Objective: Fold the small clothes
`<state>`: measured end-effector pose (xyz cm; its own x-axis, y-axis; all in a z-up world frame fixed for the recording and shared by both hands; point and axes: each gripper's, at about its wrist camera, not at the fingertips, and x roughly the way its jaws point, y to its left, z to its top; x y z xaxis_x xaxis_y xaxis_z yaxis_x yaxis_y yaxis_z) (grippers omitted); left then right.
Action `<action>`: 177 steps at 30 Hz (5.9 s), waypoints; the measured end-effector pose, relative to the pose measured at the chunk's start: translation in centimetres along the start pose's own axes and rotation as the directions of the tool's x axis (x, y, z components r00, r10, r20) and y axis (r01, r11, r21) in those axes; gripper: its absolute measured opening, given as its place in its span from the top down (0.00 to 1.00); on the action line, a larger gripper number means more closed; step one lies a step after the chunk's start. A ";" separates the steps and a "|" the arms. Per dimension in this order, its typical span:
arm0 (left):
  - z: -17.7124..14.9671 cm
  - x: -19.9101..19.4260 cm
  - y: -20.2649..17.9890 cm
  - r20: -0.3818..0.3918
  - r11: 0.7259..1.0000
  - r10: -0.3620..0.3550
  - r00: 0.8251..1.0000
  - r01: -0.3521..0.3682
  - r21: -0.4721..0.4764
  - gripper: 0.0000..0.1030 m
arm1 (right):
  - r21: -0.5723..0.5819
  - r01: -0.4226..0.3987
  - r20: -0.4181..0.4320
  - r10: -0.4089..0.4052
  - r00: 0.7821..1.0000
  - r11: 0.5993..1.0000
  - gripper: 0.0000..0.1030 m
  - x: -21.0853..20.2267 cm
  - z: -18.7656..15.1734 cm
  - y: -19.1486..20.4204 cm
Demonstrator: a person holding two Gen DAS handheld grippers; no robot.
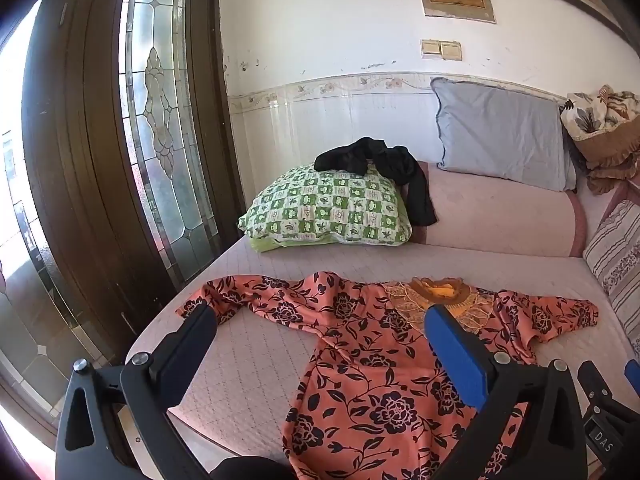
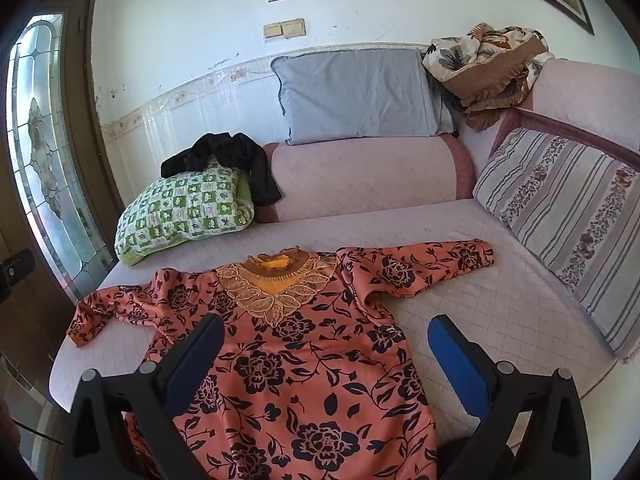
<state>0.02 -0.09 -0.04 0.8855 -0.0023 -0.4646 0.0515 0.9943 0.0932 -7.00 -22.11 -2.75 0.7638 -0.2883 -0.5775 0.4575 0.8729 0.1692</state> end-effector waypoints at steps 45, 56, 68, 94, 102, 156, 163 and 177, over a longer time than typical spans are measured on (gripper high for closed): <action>-1.1 3.9 -1.5 -0.017 0.996 0.032 0.999 -0.030 0.088 0.00 | 0.041 0.010 -0.117 -0.006 0.993 0.999 0.00 4.8 -1.3 -1.1; -3.4 13.3 -3.5 -0.149 0.987 0.022 0.989 0.002 0.160 0.00 | 0.212 -0.001 -0.163 0.036 0.986 0.977 0.00 11.6 -0.8 -8.8; -13.3 25.6 -4.7 -0.390 0.990 -0.080 0.917 0.117 0.072 0.00 | 0.845 -0.092 -0.041 0.235 0.971 0.527 0.29 28.8 -2.7 -32.8; -10.7 24.1 0.8 -0.285 0.995 -0.014 0.958 -0.015 -0.097 0.00 | 0.384 -0.445 0.036 0.468 0.883 0.809 0.92 28.5 12.0 0.7; -11.4 24.0 7.7 -0.339 0.952 0.088 0.937 -0.180 -0.249 0.00 | 0.345 -0.581 -0.226 0.666 0.711 0.737 0.09 29.9 3.8 18.8; 6.3 28.2 12.9 -0.361 0.989 -0.132 0.923 0.096 -0.117 0.97 | 0.366 -0.450 -0.249 0.552 0.796 0.815 0.65 34.1 -6.9 4.9; 13.4 20.5 -5.7 -0.320 0.886 -0.277 0.906 0.370 0.281 0.93 | 0.355 -0.462 -0.205 0.550 0.810 0.813 0.63 29.7 -6.8 1.4; 4.6 27.9 19.7 -0.424 0.973 0.221 0.879 -0.230 0.030 0.16 | 0.314 -0.446 -0.207 0.518 0.830 0.838 0.26 27.4 -9.1 -2.9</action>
<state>27.85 18.98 -7.14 0.5938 0.2625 -0.7606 -0.1394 0.9646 0.2241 8.50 -28.95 -26.36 0.7767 0.2947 -0.5567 0.1861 0.7369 0.6499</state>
